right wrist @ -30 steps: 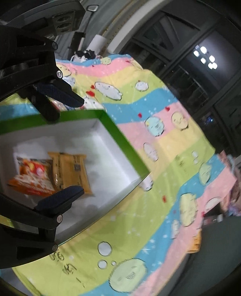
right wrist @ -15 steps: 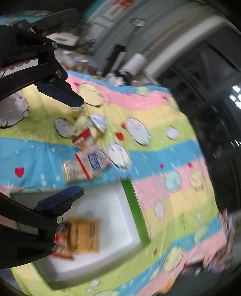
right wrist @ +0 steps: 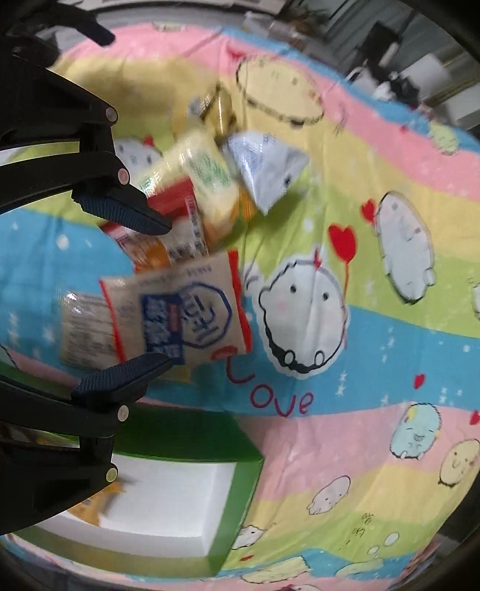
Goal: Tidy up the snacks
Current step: 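Return the right gripper to the pile and grasp the white-blue biscuit packet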
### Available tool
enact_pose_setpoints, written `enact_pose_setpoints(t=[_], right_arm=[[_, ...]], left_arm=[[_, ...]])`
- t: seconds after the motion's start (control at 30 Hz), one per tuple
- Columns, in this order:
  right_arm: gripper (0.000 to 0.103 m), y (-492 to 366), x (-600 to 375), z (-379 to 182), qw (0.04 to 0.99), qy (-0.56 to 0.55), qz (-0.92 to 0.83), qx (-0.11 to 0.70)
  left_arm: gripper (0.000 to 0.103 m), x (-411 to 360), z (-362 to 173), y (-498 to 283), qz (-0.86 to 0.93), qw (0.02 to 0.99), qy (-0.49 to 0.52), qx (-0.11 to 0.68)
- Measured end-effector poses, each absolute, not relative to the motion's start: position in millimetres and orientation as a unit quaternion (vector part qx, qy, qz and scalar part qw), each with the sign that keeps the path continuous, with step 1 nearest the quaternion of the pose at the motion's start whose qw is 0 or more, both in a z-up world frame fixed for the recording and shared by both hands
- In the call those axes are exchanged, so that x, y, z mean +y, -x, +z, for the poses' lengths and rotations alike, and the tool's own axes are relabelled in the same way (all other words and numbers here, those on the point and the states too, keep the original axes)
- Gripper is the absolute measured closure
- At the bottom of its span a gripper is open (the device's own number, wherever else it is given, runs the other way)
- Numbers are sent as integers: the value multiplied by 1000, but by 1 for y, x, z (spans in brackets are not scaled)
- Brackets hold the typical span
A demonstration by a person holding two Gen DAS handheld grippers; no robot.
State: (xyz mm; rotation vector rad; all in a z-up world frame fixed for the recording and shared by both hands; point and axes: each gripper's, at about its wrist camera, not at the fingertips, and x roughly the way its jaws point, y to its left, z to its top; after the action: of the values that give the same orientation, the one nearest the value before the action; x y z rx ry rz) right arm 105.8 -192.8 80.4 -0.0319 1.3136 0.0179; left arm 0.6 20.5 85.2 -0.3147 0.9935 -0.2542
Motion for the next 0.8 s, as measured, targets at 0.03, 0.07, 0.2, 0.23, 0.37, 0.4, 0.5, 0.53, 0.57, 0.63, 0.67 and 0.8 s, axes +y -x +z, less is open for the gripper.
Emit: enact_pose_setpoints(t=[0.03, 0.07, 0.2, 0.23, 0.37, 0.4, 0.5, 0.53, 0.57, 0.63, 0.67, 0.8], right_arm=[[34, -111, -195, 75, 786, 21, -2, 618], [34, -115, -197, 70, 782, 26, -12, 622], [34, -125, -203, 65, 779, 28, -5, 626], [34, -126, -205, 65, 780, 25, 0, 626], [34, -132, -206, 63, 775, 40, 10, 631], [34, -132, -205, 62, 774, 43, 12, 632], [34, -133, -202, 59, 767, 54, 19, 639], [35, -132, -202, 59, 766, 56, 22, 641], [36, -135, -205, 59, 766, 55, 25, 640], [36, -136, -208, 59, 767, 57, 35, 638], [36, -134, -208, 59, 767, 57, 40, 638], [37, -116, -208, 69, 768, 16, 67, 637]], left_arm=[[2, 18, 84, -1, -122, 860, 145, 474], [2, 15, 83, -2, -124, 860, 140, 475], [2, 5, 80, -5, -138, 858, 128, 477], [2, 3, 80, -5, -140, 859, 125, 476], [2, -3, 83, -5, -144, 863, 117, 471], [2, -4, 84, -4, -146, 863, 117, 469], [2, -6, 86, -3, -149, 863, 118, 467], [2, -6, 87, -3, -149, 863, 118, 468], [2, -7, 87, -2, -149, 863, 117, 468], [2, -8, 89, 0, -148, 865, 115, 465], [2, -9, 90, 1, -147, 866, 113, 464], [2, -9, 92, 5, -141, 869, 108, 462]])
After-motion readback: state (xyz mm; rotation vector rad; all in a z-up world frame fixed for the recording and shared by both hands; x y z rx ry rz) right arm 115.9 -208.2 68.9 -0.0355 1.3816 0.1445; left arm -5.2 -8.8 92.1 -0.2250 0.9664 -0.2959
